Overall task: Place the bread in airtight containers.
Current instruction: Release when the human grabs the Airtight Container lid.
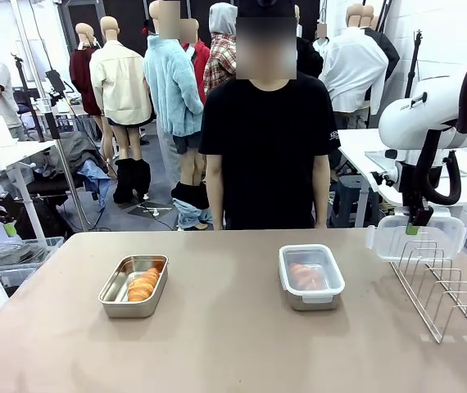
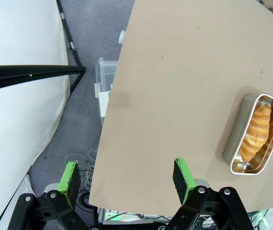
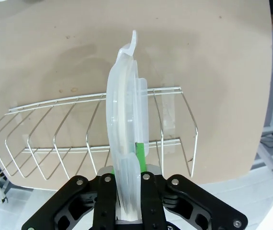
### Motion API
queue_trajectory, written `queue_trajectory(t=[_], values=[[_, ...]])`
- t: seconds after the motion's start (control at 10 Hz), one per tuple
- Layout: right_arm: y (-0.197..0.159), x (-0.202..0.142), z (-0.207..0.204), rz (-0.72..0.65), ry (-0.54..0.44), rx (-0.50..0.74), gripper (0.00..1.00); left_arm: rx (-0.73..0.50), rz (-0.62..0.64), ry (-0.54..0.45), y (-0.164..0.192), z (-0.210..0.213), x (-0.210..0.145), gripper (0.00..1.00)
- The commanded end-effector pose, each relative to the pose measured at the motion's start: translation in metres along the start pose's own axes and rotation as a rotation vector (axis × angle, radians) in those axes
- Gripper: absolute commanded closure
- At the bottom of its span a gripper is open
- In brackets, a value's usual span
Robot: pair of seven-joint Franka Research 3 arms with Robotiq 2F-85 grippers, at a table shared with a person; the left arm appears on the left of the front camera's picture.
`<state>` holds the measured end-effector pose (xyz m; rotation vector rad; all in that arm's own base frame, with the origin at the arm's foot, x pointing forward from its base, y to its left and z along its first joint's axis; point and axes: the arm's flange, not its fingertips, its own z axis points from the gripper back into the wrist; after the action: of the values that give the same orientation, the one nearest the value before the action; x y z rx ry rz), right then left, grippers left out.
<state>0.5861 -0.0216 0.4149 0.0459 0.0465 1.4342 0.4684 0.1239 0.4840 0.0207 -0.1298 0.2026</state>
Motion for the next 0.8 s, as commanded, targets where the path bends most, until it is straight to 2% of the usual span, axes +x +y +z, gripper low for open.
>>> queue_trajectory(t=[0.0, 0.2, 0.3, 0.4, 0.6, 0.7], values=[[0.000, 0.000, 0.000, 0.000, 0.000, 0.000, 1.00, -0.001, 0.003, -0.002, 0.001, 0.001, 0.000, 0.00], [0.025, 0.005, 0.058, -0.063, -0.025, -0.030, 1.00, -0.001, 0.003, -0.002, 0.001, 0.001, 0.000, 0.00], [0.038, 0.007, 0.096, -0.109, -0.117, -0.025, 1.00, -0.001, 0.003, -0.002, 0.001, 0.001, 0.000, 0.00], [0.047, 0.012, 0.129, -0.151, -0.147, -0.061, 1.00, -0.001, 0.003, -0.002, 0.001, 0.001, 0.000, 0.00], [0.053, 0.028, 0.192, -0.140, -0.208, -0.141, 1.00, -0.001, 0.003, -0.002, 0.001, 0.001, 0.000, 0.00], [0.047, 0.036, 0.212, -0.132, -0.201, -0.179, 1.00, -0.001, 0.003, -0.002, 0.001, 0.001, 0.000, 0.00]])
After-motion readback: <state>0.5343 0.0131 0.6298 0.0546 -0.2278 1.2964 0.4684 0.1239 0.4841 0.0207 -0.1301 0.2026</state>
